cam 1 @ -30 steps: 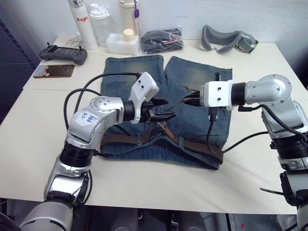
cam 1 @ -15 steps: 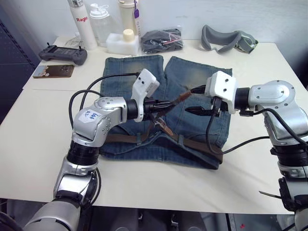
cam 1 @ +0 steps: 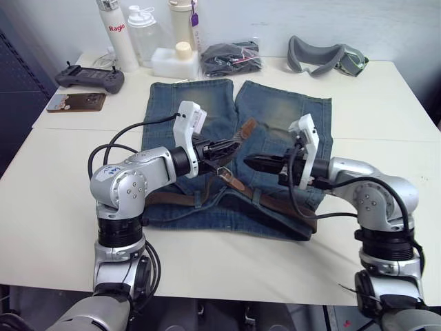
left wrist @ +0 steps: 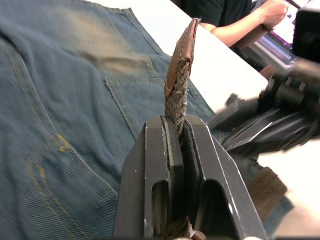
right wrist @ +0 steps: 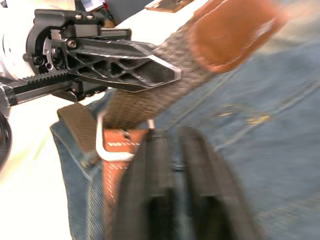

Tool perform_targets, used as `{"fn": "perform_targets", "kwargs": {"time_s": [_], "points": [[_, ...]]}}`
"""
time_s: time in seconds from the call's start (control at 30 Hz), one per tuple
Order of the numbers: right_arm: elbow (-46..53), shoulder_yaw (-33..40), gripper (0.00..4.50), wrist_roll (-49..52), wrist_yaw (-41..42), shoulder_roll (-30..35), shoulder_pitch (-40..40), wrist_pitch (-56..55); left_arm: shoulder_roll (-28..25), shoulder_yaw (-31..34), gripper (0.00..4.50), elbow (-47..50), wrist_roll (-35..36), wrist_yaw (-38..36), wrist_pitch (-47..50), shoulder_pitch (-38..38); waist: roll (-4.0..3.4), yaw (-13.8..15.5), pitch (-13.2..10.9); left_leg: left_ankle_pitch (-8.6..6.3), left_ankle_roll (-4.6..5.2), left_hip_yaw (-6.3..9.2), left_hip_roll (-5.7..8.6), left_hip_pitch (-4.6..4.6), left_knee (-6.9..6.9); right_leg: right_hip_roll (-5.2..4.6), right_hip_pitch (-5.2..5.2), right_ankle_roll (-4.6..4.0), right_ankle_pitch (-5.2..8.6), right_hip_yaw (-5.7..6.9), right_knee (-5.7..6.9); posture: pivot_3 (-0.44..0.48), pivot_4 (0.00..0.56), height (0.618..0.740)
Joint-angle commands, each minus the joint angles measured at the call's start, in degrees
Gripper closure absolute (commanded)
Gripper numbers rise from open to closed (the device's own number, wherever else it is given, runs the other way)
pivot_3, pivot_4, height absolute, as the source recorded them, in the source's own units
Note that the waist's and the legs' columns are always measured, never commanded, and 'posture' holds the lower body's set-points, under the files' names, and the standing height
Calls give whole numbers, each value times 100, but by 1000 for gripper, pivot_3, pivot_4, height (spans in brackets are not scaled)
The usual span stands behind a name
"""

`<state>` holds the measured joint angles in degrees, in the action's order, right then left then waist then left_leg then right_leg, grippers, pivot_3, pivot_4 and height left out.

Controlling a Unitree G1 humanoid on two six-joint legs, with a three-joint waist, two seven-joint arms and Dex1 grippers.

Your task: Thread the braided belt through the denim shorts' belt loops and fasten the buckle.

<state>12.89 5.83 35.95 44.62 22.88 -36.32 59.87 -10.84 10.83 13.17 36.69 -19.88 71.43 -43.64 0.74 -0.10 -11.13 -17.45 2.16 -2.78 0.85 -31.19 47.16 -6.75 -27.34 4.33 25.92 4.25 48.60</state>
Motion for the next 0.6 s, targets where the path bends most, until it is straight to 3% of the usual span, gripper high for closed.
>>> {"fn": "perform_targets", "kwargs": {"time_s": [0.03,0.17,0.33,0.43,0.6], "points": [[220,-156,4419,227,-348,-392,57,16,215,422,4500,192,353,283,195,-153,0,-1,0,0,0,0,0,0,0,0,-1,0,0,0,2,0,150,656],[222,-760,4419,41,-411,-521,284,-47,455,773,4500,157,531,608,326,-172,0,1,0,0,-1,-1,1,-1,0,1,-2,0,0,-1,1,0,150,656],[76,-1969,4419,-695,-341,85,581,-163,761,2011,4500,-139,922,1417,788,-448,0,-7,0,0,0,-1,1,1,-1,2,-3,0,0,-2,3,0,150,656],[77,-2294,4419,-967,-264,454,723,-391,-37,2053,4500,31,1076,1054,1373,-102,8,-21,8,0,-1,-3,1,8,-4,6,-2,0,0,-6,2,0,150,656],[213,-2271,4419,-952,-118,593,691,-725,-592,2278,4500,248,1739,586,2049,381,41,35,36,0,-4,2,1,16,-8,6,9,0,0,-5,-7,0,150,656]]}}
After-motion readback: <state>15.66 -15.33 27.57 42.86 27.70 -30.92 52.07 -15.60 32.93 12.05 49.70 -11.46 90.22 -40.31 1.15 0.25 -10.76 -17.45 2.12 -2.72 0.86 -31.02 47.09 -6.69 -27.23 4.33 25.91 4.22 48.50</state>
